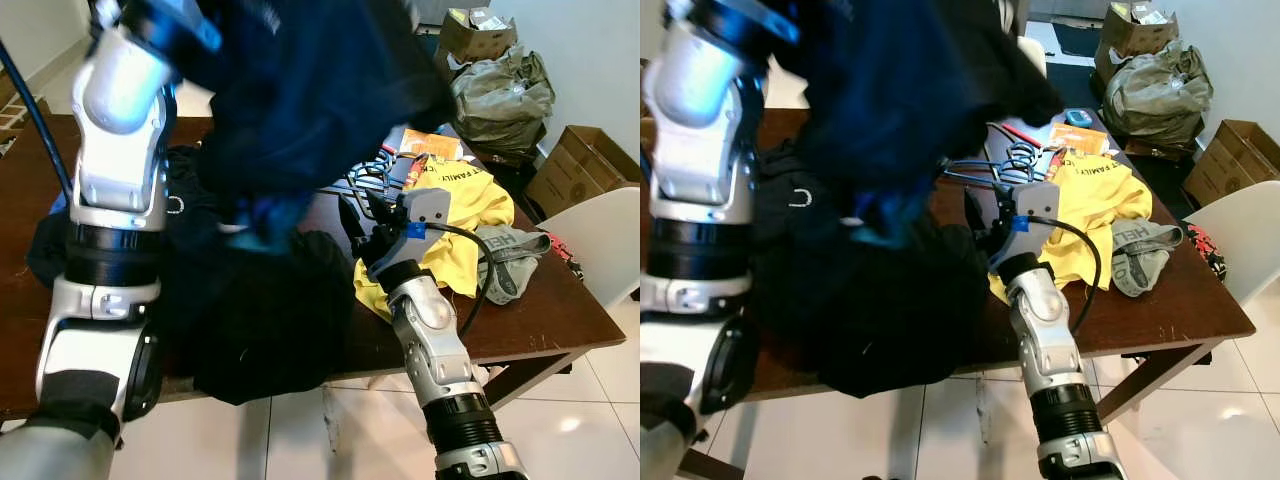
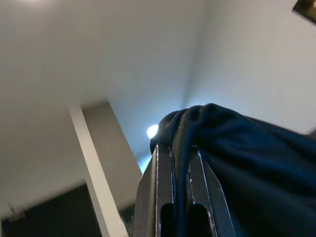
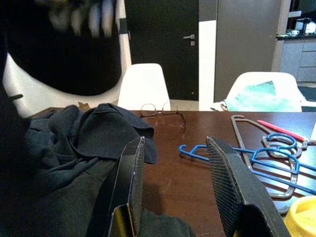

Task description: Hang hanger

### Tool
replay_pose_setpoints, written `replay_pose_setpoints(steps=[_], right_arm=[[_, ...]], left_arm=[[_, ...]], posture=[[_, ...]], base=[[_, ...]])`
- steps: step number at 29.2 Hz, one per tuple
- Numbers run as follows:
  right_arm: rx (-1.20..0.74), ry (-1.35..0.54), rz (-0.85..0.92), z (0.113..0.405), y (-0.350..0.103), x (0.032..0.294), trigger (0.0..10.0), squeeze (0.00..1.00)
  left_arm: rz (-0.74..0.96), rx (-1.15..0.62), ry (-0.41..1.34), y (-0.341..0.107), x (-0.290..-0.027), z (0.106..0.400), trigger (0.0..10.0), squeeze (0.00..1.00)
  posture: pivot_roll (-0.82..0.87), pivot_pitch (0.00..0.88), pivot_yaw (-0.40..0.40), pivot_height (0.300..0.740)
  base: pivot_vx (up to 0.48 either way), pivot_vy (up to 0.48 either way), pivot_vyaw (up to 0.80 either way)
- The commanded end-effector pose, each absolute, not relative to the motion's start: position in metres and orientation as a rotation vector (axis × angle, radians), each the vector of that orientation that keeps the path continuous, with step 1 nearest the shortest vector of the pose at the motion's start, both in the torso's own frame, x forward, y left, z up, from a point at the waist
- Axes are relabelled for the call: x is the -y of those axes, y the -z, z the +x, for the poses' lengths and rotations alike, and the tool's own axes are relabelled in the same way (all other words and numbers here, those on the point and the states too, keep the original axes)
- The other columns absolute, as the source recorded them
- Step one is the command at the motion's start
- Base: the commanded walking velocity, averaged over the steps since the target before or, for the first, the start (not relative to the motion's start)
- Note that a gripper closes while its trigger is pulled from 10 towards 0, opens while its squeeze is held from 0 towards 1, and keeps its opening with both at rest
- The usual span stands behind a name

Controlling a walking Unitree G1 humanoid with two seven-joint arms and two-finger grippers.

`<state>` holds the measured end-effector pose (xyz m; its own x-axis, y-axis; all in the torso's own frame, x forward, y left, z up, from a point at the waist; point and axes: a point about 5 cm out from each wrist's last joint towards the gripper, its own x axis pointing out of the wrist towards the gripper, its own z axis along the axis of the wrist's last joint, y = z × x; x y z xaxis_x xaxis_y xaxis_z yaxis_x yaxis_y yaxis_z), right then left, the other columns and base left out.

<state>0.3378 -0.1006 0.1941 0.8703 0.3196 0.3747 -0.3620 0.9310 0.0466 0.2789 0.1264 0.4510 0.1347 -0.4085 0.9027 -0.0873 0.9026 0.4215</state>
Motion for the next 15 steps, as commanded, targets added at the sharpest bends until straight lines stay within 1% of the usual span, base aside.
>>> replay_pose_setpoints(steps=[1,2,4,5,6,7,8,9,10,11,13,14,15], right_arm=[[0.377,-0.347,0.130,0.338,-0.193,0.102,10.0,0.00],[0.377,-0.344,0.132,0.337,-0.192,0.102,10.0,0.00],[0.377,-0.344,0.132,0.337,-0.192,0.102,10.0,0.00],[0.375,-0.337,0.133,0.337,-0.192,0.104,10.0,0.00],[0.368,-0.332,0.132,0.336,-0.190,0.106,10.0,0.00],[0.363,-0.330,0.131,0.335,-0.189,0.107,10.0,0.00],[0.363,-0.330,0.131,0.335,-0.189,0.107,10.0,0.00],[0.358,-0.332,0.130,0.335,-0.187,0.107,10.0,0.00],[0.354,-0.336,0.130,0.334,-0.186,0.106,10.0,0.00],[0.354,-0.336,0.130,0.334,-0.186,0.106,10.0,0.00],[0.348,-0.345,0.134,0.333,-0.184,0.104,10.0,0.00],[0.348,-0.345,0.134,0.333,-0.184,0.104,10.0,0.00],[0.334,-0.363,0.133,0.333,-0.183,0.101,10.0,0.00]], left_arm=[[0.429,1.391,0.233,-0.449,-0.125,0.281,0.0,0.00],[0.387,1.299,0.215,-0.440,-0.127,0.290,0.0,0.00],[0.387,1.299,0.215,-0.440,-0.127,0.290,0.0,0.00],[0.333,1.214,0.164,-0.433,-0.134,0.297,0.0,0.00],[0.270,1.132,0.085,-0.428,-0.146,0.304,0.0,0.00],[0.231,1.085,0.031,-0.425,-0.155,0.307,0.0,0.00],[0.231,1.085,0.031,-0.425,-0.155,0.307,0.0,0.00],[0.152,1.035,-0.012,-0.422,-0.166,0.311,1.7,0.00],[0.090,1.000,-0.038,-0.419,-0.175,0.314,10.0,0.00],[0.090,1.000,-0.038,-0.419,-0.175,0.314,10.0,0.00],[0.007,0.953,-0.041,-0.412,-0.181,0.317,10.0,0.00],[0.007,0.953,-0.041,-0.412,-0.181,0.317,10.0,0.00],[-0.015,0.898,-0.015,-0.402,-0.178,0.321,10.0,0.00]], posture=[[0.03,0.082,-0.038,0.740],[0.02,0.075,-0.026,0.740],[0.02,0.075,-0.026,0.740],[0.02,0.075,-0.026,0.740],[0.03,0.072,-0.025,0.740],[0.03,0.072,-0.025,0.740],[0.03,0.072,-0.025,0.740],[0.03,0.068,-0.025,0.740],[0.03,0.069,-0.025,0.740],[0.03,0.069,-0.025,0.740],[0.04,0.066,-0.029,0.740],[0.04,0.066,-0.029,0.740],[0.04,0.064,-0.030,0.740]], base=[[0.000,0.000,0.00],[0.000,0.000,0.00],[0.000,0.000,0.00],[0.000,0.000,0.00],[0.000,0.000,0.00],[0.000,0.000,0.00],[0.000,0.000,0.00],[0.000,0.000,0.00],[0.000,0.000,0.00],[0.000,0.000,0.00],[0.000,0.000,0.00],[0.000,0.000,0.00],[0.000,0.000,0.00]])
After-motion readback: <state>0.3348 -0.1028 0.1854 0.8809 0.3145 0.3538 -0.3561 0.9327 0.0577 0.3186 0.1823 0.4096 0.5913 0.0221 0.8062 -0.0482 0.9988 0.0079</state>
